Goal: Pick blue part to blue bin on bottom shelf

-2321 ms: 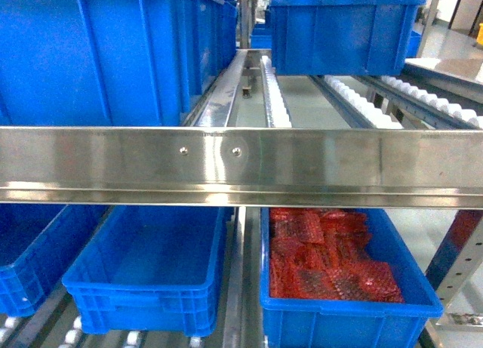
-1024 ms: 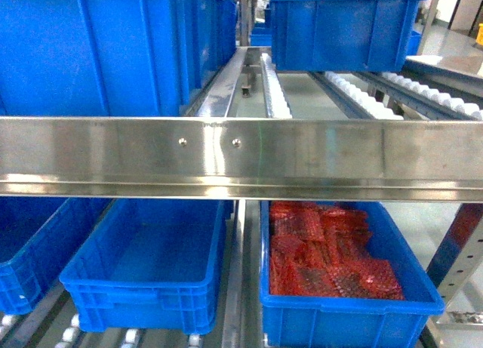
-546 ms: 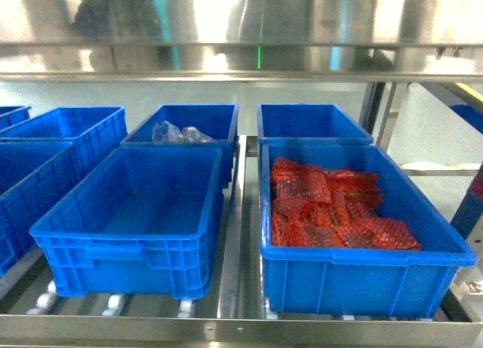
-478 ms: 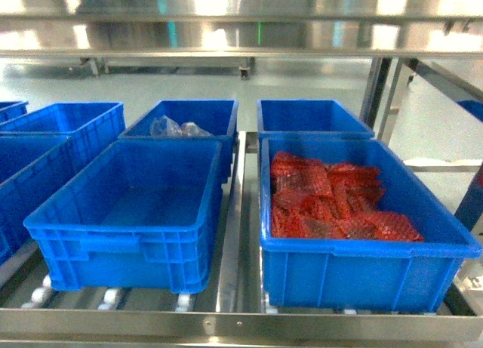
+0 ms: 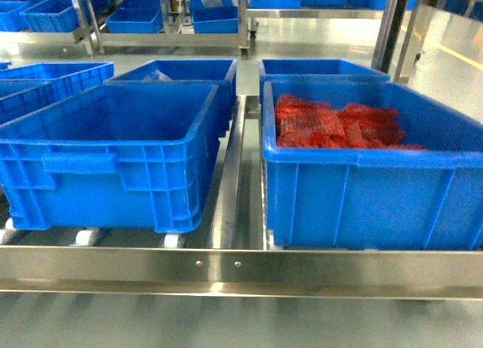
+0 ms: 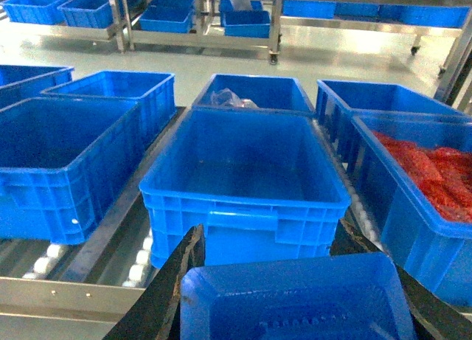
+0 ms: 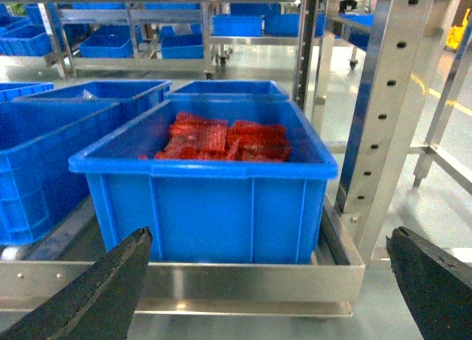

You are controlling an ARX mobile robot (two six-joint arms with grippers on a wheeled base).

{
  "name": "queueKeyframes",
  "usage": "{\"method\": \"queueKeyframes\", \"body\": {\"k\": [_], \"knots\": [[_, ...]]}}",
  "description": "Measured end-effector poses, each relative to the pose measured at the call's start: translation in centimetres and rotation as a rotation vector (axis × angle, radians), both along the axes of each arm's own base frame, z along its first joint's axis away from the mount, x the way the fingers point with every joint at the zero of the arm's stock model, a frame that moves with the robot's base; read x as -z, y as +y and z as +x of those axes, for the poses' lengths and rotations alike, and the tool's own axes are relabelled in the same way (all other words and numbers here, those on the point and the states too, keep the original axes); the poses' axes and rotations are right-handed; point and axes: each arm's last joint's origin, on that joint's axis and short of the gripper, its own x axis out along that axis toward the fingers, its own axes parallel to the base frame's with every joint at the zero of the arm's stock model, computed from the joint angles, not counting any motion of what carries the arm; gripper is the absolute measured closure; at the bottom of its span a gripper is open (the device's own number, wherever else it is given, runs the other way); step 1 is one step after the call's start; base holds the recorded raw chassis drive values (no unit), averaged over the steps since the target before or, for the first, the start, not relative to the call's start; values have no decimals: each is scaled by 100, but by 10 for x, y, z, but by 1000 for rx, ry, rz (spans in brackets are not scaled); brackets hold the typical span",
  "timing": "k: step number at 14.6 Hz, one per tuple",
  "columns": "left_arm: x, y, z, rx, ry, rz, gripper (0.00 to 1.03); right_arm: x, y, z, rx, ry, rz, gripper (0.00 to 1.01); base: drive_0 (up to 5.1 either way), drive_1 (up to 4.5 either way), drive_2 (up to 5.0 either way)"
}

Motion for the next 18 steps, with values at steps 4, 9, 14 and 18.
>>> {"method": "queueKeyframes", "body": {"k": [4,9,14,18], "knots": [[1,0,0,0,5,0,59,0,0,0,1,1,1,3,0,0,0],[1,0,0,0,4,0,59,0,0,0,1,2,0,3,0,151,-152],[1,0,0,0,0,0,59,0,0,0,1,-1,0,3,0,384,-384],[1,0,0,0,1,0,59,0,0,0,1,-2,0,3,-3,388,-394]]}}
